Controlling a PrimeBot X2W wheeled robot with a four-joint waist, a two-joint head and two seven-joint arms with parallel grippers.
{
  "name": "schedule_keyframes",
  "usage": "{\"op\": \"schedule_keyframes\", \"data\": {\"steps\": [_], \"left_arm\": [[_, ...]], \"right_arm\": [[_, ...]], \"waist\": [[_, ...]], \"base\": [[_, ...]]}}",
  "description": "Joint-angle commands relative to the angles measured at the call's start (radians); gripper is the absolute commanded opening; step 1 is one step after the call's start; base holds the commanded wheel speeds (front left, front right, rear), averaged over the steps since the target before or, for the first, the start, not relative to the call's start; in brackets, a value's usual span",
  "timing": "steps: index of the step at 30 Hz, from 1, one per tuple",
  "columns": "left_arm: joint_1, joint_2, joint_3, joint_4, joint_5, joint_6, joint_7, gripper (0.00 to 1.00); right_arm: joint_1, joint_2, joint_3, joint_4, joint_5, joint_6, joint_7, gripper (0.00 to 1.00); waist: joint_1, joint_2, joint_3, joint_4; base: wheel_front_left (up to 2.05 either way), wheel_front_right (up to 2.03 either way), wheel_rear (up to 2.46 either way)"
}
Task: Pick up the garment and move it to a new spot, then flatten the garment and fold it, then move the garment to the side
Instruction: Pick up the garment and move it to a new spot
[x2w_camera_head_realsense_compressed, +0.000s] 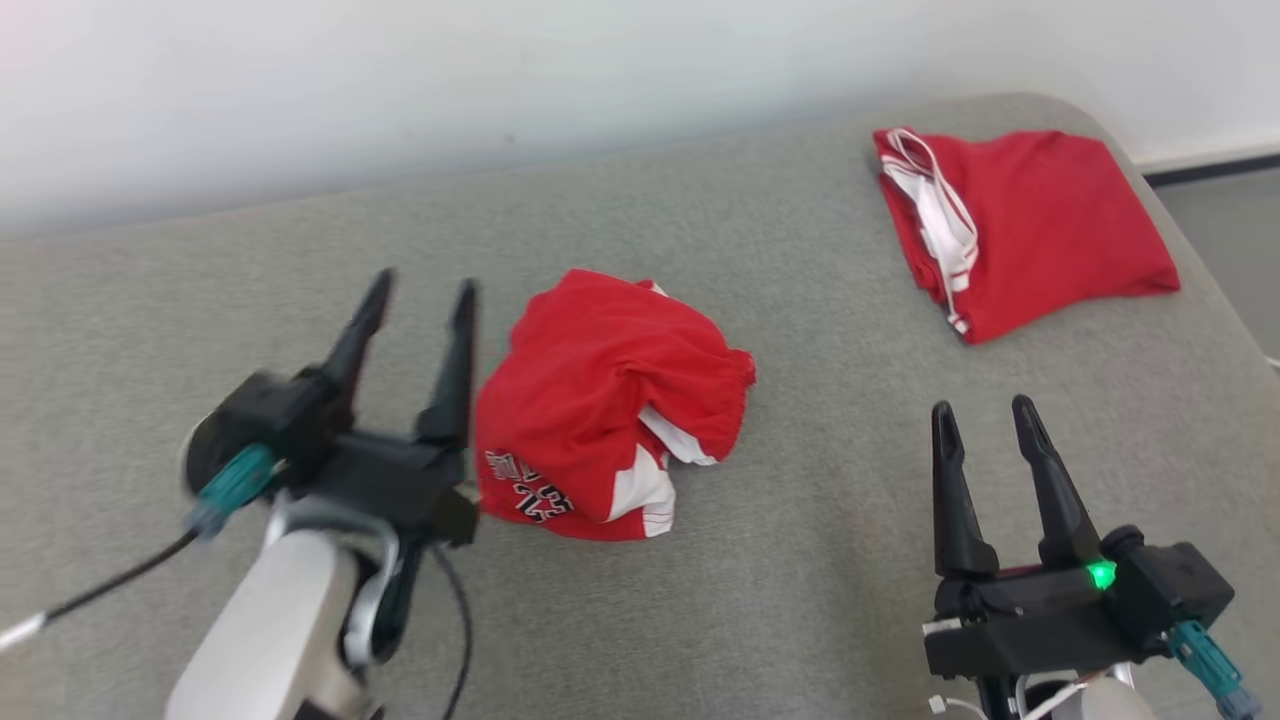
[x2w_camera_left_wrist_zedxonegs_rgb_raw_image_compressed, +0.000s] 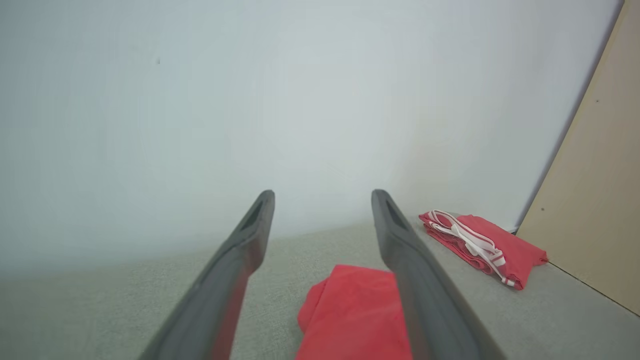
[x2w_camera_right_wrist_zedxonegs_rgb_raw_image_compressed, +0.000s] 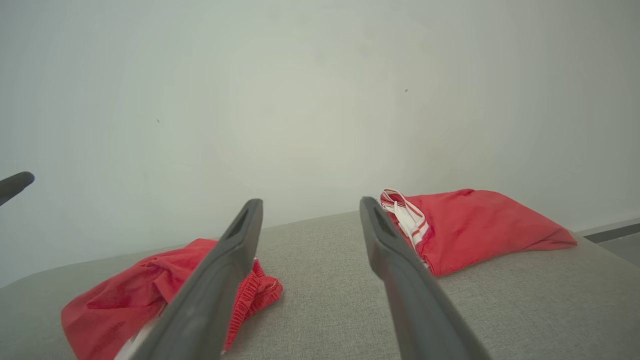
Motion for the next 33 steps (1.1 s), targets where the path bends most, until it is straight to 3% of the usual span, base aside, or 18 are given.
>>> {"op": "schedule_keyframes", "data": {"steps": [1, 7, 12, 17, 26, 33], "left_arm": [[0.046, 0.014, 0.017, -0.017, 0.011, 0.011, -0.013, 1.0], [0.174, 0.08, 0.1, -0.089, 0.033, 0.05, -0.03, 1.0], [0.31, 0.101, 0.165, -0.187, 0.102, 0.09, -0.031, 1.0], [0.454, 0.071, 0.249, -0.264, 0.147, 0.103, -0.031, 1.0], [0.633, -0.079, 0.431, -0.365, 0.247, 0.042, -0.032, 1.0], [0.684, -0.135, 0.473, -0.361, 0.324, -0.014, -0.032, 1.0]], "right_arm": [[0.017, 0.002, -0.004, -0.001, -0.004, -0.003, 0.0, 1.0], [0.041, 0.002, -0.009, 0.0, -0.011, -0.003, 0.0, 1.0], [0.055, 0.002, -0.015, 0.004, -0.016, -0.003, 0.0, 1.0], [0.071, 0.002, -0.011, 0.011, -0.008, -0.003, 0.0, 1.0], [0.114, 0.002, 0.0, 0.033, 0.021, -0.003, 0.0, 1.0], [0.138, 0.002, 0.008, 0.053, 0.026, -0.003, 0.0, 1.0]], "waist": [[0.0001, 0.0, -0.03, 0.034], [0.0001, 0.0, -0.057, 0.066], [0.0001, 0.0, -0.072, 0.088], [0.0001, 0.0, -0.083, 0.104], [0.0001, 0.0, -0.112, 0.122], [0.0001, 0.0, -0.129, 0.126]], "base": [[0.0, 0.0, 0.0], [0.0, 0.0, 0.0], [0.0, 0.0, 0.0], [0.0, 0.0, 0.0], [0.0, 0.0, 0.0], [0.0, 0.0, 0.0]]}}
